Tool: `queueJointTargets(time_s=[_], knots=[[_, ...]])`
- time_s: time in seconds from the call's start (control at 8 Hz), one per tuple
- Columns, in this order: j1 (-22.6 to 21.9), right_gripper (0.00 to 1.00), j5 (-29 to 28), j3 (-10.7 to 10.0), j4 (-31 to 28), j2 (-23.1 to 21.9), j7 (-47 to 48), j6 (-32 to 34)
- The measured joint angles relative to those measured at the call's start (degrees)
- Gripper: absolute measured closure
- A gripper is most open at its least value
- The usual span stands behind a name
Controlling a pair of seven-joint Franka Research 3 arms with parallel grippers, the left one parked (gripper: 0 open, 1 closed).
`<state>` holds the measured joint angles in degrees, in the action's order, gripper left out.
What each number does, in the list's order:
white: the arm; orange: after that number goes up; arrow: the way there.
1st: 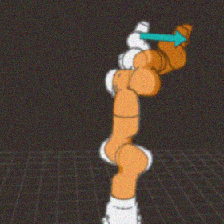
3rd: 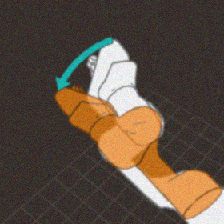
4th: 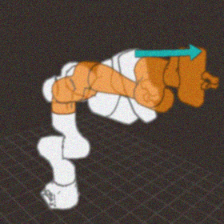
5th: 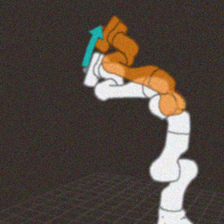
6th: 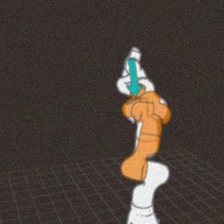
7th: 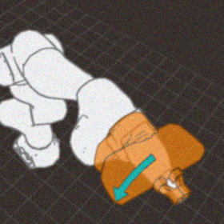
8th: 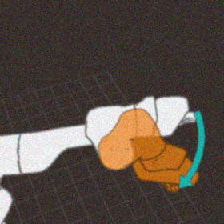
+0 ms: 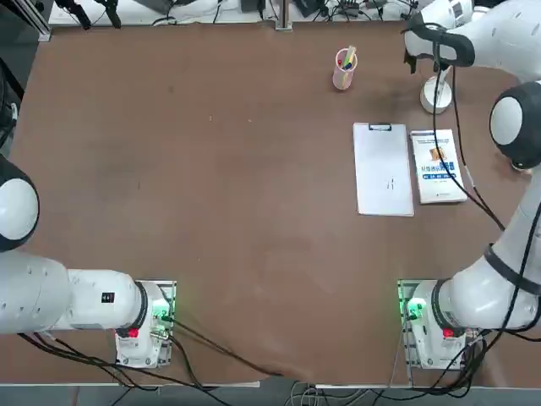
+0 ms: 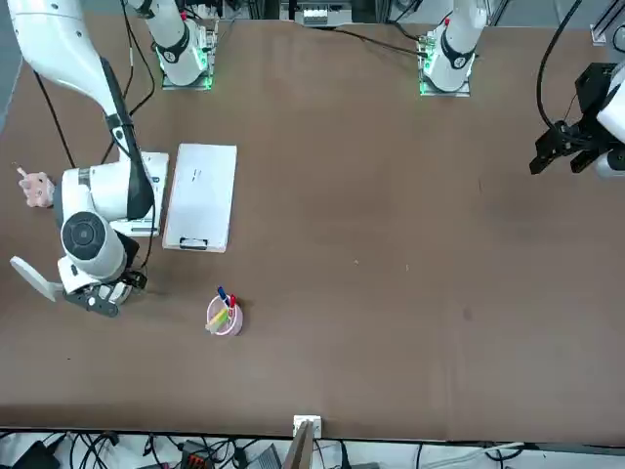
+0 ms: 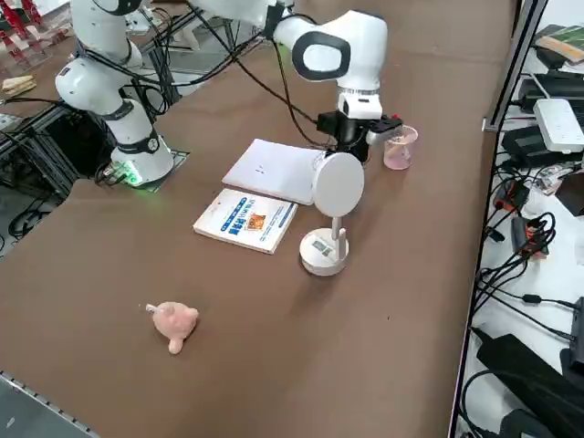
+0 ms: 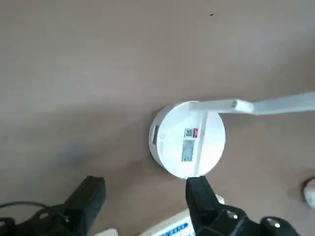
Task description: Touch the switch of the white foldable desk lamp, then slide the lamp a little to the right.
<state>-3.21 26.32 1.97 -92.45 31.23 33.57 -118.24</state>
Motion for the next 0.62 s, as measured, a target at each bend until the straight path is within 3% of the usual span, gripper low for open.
queueJointTargets(time_s=[0.62], knots=[[-4.05,0.0,-0.54,0.24,0.03,-1.95,-2.95,2.73]])
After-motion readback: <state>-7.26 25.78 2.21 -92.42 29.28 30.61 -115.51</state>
